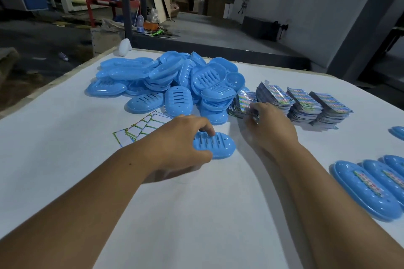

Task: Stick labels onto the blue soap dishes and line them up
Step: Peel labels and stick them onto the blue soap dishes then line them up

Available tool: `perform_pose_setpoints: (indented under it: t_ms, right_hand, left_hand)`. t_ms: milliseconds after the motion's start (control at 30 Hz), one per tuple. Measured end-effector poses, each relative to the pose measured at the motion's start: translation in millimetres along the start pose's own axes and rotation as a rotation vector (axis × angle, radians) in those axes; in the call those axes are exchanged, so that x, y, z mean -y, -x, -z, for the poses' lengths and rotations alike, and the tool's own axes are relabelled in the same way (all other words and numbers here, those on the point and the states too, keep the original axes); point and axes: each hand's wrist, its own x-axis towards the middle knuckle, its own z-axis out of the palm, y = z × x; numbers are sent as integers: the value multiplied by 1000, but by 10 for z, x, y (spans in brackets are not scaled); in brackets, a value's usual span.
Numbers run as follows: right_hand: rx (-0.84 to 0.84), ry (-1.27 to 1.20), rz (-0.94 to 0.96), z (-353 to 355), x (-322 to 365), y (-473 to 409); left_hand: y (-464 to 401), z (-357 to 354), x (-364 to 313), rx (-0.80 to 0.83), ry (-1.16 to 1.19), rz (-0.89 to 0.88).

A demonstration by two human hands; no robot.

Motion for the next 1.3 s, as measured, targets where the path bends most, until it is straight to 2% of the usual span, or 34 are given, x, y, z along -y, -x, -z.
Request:
perform_pose_setpoints:
  t_ms: [133, 233, 500, 567, 667, 767, 867, 967, 1100, 1167, 1300]
  right_hand:
    - [-36, 26, 21, 18, -31, -28]
    - [-40, 36, -34, 30, -39, -38]
    - [-360, -20, -121, 185, 85, 9]
    - [-493, -99, -60, 247, 140, 60]
    - [-566, -319, 211, 311, 274, 152]
    - [-450, -476, 418, 274, 422, 243]
    - [-288, -523, 458, 170, 526, 314]
    - [-75, -492, 457, 119, 555, 344]
    - [132, -514, 453, 156, 550, 351]
    - [193, -600, 388, 190, 545, 356]
    - [267, -932, 123, 264, 533, 348]
  left_hand:
    - [-3, 6, -9, 4, -7, 3]
    - [-3, 12, -8, 5, -12, 12]
    - [-7, -17, 8, -39, 15, 18]
    - [-23, -36, 1, -116, 69, 56]
    - [-76, -50, -12, -245, 200, 122]
    - [-128, -22, -42, -329, 524, 221]
    - [-163, 32, -31, -423, 720, 262]
    - [-171, 57, 25, -496, 686, 303]
    - [-164, 53, 41, -498, 604, 307]
    - [-159, 57, 30, -502, 593, 291]
    - [-142, 84, 27, -467, 575, 267]
